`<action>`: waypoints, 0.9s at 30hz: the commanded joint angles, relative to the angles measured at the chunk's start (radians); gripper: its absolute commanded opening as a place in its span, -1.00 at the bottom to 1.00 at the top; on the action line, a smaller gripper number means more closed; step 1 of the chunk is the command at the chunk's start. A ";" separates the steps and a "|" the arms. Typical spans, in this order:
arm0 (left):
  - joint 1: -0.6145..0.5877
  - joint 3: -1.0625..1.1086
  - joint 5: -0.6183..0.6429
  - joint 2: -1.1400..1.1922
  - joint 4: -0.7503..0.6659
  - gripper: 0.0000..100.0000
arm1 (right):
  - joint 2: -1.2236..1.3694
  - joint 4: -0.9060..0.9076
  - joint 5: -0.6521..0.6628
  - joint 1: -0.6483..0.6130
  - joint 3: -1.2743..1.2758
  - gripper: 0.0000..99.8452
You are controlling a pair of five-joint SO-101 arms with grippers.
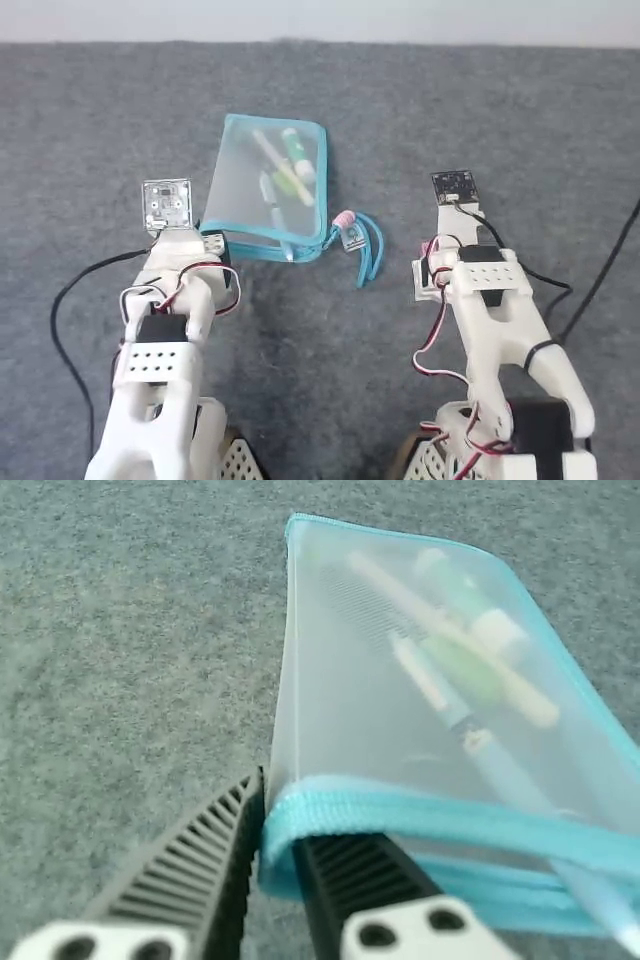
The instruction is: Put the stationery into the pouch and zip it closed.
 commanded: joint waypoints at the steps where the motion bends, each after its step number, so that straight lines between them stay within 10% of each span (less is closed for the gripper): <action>1: 0.008 -0.021 0.003 -0.043 -0.005 -0.97 | -0.015 0.012 0.008 0.012 -0.044 -0.65; 4: 0.008 -0.019 0.003 -0.043 -0.005 -0.97 | -0.016 0.001 0.011 0.018 -0.043 -0.98; 8: 0.009 -0.018 0.003 -0.043 -0.002 -0.97 | -0.015 0.010 0.012 0.016 -0.040 -0.57; 12: 0.002 -0.018 0.003 -0.043 0.000 -0.97 | -0.016 -0.001 0.011 0.018 -0.041 -1.00; 16: 0.009 -0.018 0.003 -0.043 0.002 -0.97 | -0.016 0.004 -0.009 0.018 -0.041 -0.58; 19: 0.011 -0.019 0.003 -0.043 -0.003 -0.97 | -0.016 -0.007 -0.009 0.019 -0.040 -0.99; 24: 0.011 -0.024 0.003 -0.043 -0.003 -0.97 | -0.016 0.004 -0.008 0.016 -0.041 -0.54; 27: 0.011 -0.022 0.003 -0.043 -0.003 -0.97 | -0.016 -0.019 -0.008 0.031 -0.040 -0.99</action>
